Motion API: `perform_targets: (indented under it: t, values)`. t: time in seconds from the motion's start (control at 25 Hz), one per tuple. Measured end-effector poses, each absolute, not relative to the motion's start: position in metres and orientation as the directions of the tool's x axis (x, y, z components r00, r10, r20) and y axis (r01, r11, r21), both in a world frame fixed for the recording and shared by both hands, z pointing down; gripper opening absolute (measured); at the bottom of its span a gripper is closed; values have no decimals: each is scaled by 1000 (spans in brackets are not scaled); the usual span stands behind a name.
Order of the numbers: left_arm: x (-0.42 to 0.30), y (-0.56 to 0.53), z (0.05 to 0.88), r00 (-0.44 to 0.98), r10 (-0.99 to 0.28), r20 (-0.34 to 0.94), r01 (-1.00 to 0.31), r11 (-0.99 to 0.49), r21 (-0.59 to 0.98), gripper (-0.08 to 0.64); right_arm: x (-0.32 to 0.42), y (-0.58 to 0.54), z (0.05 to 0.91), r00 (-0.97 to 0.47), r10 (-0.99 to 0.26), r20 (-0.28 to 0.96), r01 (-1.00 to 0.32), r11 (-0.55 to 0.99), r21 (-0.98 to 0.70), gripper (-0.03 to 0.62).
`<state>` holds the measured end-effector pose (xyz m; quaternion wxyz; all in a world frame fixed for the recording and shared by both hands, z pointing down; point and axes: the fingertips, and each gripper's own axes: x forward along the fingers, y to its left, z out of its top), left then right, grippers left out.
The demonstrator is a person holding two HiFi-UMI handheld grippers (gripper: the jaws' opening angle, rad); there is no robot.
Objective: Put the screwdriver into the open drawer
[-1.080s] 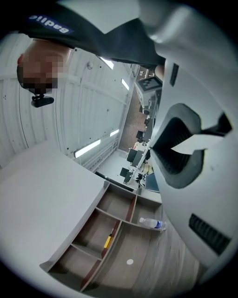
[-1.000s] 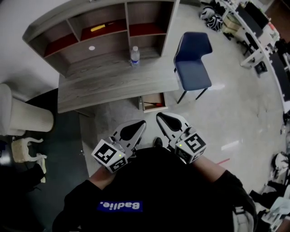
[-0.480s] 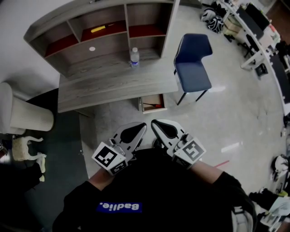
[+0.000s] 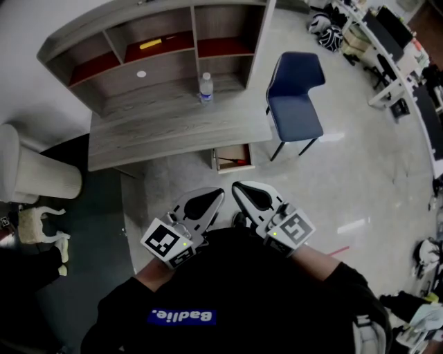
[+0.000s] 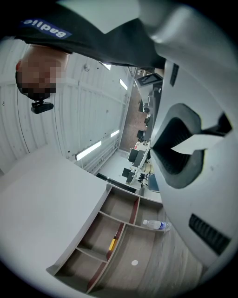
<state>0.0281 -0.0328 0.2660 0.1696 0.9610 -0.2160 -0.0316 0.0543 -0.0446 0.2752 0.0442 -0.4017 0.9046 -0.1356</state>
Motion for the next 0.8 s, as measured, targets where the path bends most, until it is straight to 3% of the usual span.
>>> perform_targets:
  t: [0.8]
  values:
    - [26, -39, 265, 901, -434, 6, -409, -843, 350, 2, 50, -51, 280, -686, -726, 43, -706, 651, -278, 28]
